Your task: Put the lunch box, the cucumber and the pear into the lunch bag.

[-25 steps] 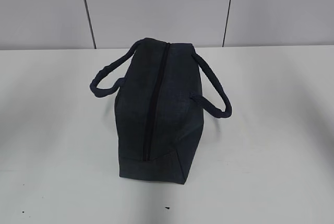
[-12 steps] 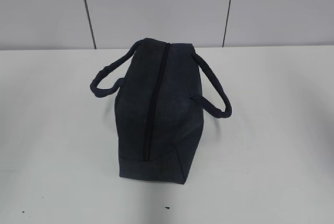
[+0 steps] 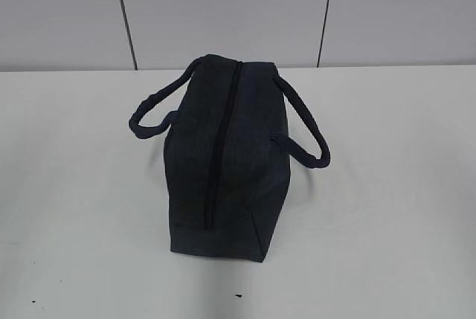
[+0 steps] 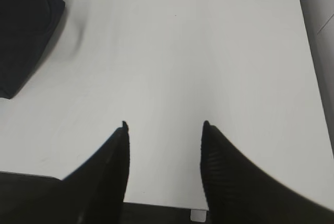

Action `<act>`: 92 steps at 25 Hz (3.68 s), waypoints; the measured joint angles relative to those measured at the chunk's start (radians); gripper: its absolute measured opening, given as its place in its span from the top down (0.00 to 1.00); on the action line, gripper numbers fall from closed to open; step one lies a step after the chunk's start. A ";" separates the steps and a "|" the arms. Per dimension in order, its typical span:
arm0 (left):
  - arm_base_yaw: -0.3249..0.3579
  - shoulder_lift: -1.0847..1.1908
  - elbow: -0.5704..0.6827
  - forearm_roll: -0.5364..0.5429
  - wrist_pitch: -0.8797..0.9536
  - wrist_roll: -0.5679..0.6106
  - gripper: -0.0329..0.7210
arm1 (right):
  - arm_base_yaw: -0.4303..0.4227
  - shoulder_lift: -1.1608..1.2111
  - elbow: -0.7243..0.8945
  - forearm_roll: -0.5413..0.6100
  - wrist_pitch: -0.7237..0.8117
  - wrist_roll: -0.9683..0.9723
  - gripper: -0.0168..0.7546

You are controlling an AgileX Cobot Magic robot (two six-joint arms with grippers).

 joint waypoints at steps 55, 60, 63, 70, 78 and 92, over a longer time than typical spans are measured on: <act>0.117 -0.458 0.403 -0.079 -0.165 0.120 0.61 | 0.000 -0.418 0.405 0.052 -0.117 -0.053 0.51; 0.277 -0.458 0.403 -0.079 -0.166 0.120 0.62 | 0.000 -0.418 0.405 0.052 -0.117 -0.053 0.51; 0.323 -0.458 0.403 -0.079 -0.166 0.120 0.63 | 0.000 -0.418 0.405 0.052 -0.117 -0.053 0.51; 0.331 -0.458 0.403 -0.079 -0.166 0.120 0.63 | -0.031 -0.418 0.405 0.052 -0.119 -0.053 0.51; 0.331 -0.458 0.403 -0.079 -0.166 0.120 0.63 | -0.035 -0.418 0.405 0.054 -0.119 -0.053 0.51; 0.331 -0.458 0.403 -0.079 -0.166 0.120 0.63 | -0.035 -0.418 0.405 0.054 -0.119 -0.053 0.51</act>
